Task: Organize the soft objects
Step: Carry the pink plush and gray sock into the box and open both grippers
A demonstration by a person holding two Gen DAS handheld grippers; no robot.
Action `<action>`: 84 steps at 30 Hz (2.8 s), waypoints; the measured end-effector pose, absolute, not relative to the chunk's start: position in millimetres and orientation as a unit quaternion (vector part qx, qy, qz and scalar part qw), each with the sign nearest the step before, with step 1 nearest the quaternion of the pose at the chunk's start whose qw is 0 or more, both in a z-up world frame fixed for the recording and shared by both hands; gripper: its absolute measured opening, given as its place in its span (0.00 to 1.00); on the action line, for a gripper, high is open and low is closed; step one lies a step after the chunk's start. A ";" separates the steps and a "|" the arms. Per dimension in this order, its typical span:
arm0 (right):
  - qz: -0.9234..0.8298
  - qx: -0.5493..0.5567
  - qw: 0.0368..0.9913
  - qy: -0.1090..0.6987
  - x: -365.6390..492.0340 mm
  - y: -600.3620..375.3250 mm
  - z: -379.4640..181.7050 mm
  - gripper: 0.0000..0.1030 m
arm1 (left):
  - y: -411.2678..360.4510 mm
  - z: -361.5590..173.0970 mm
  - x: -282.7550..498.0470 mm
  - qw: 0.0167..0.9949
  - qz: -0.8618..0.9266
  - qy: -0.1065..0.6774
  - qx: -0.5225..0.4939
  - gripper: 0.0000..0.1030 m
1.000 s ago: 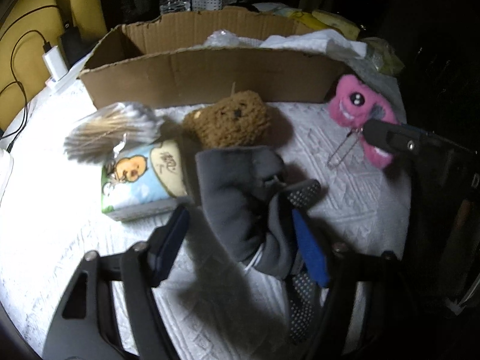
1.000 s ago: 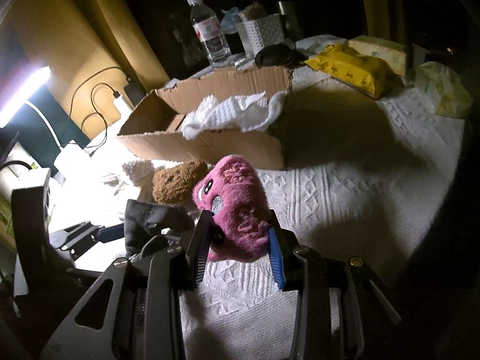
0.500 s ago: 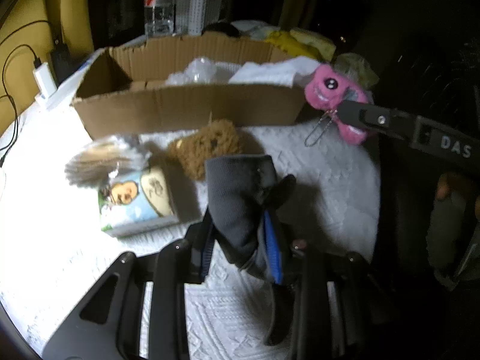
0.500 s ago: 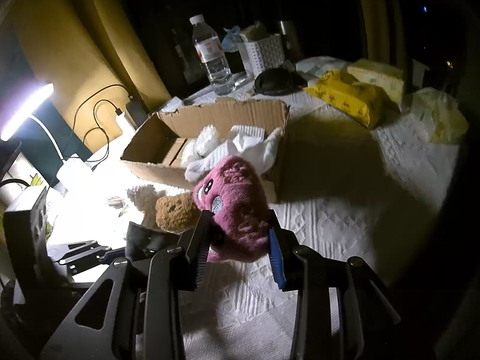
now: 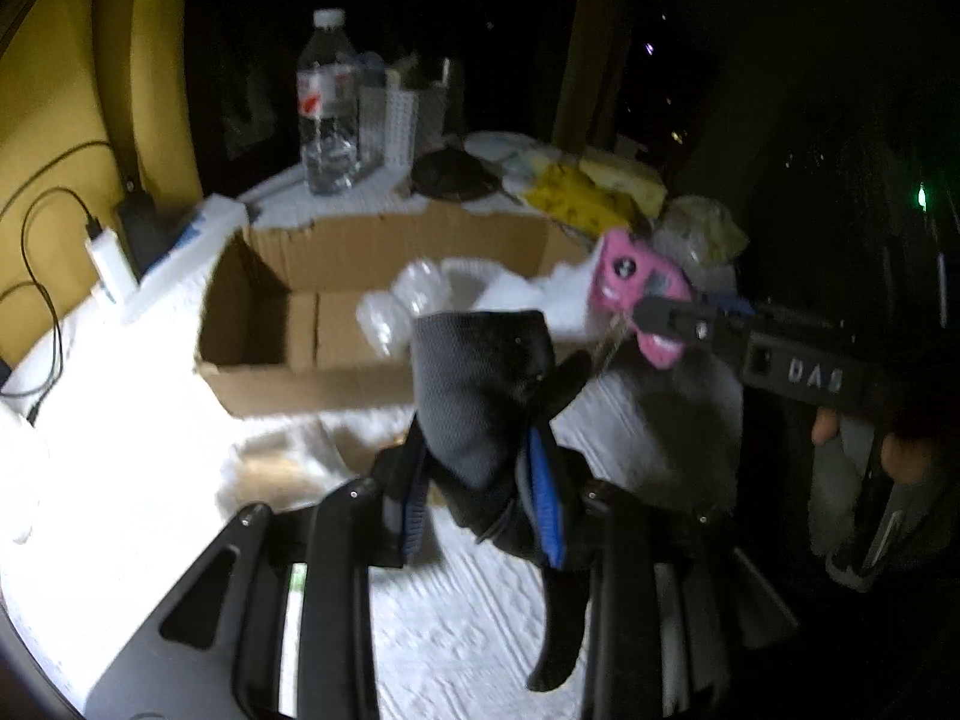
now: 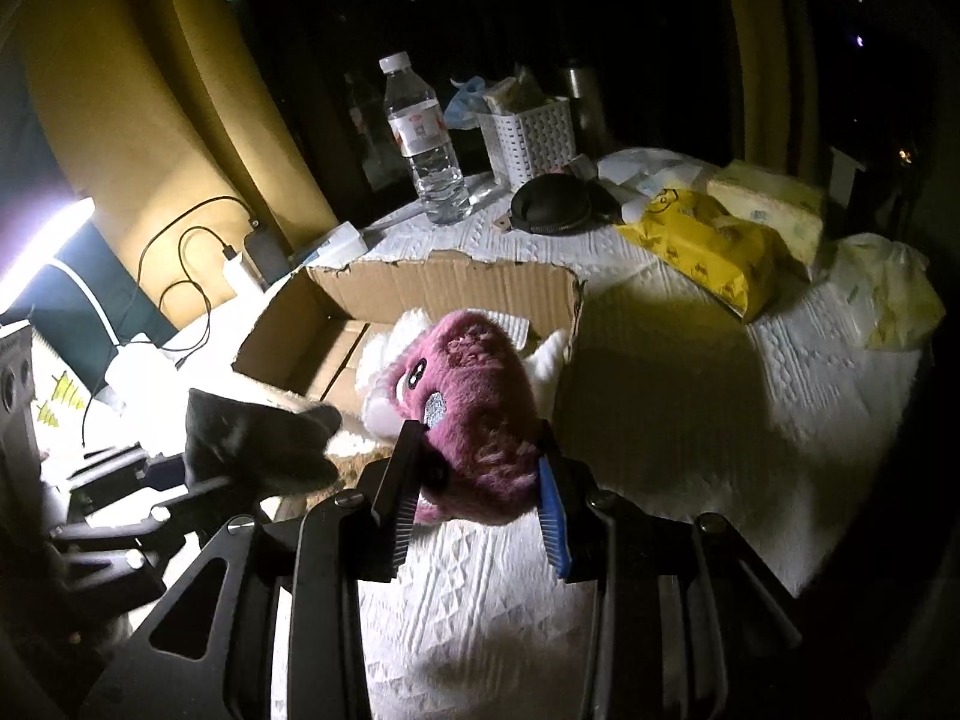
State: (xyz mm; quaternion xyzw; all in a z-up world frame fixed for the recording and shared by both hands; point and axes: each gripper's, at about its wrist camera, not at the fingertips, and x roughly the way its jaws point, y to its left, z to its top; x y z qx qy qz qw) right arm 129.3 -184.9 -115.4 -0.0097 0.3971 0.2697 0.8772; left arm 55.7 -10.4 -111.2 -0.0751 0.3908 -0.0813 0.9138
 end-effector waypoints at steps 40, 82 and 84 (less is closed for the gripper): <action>0.281 0.009 0.869 0.408 206.6 -174.4 -135.6 0.46 | -15.7 -146.9 207.9 0.903 -0.058 0.417 -0.088 0.32; 0.254 -0.012 0.883 0.393 140.7 -174.3 -109.6 0.48 | -8.9 -95.7 127.1 0.922 -0.047 0.378 -0.063 0.65; 0.254 -0.014 0.884 0.391 135.9 -172.1 -107.5 0.48 | -7.2 -93.7 119.9 0.923 -0.048 0.375 -0.063 0.65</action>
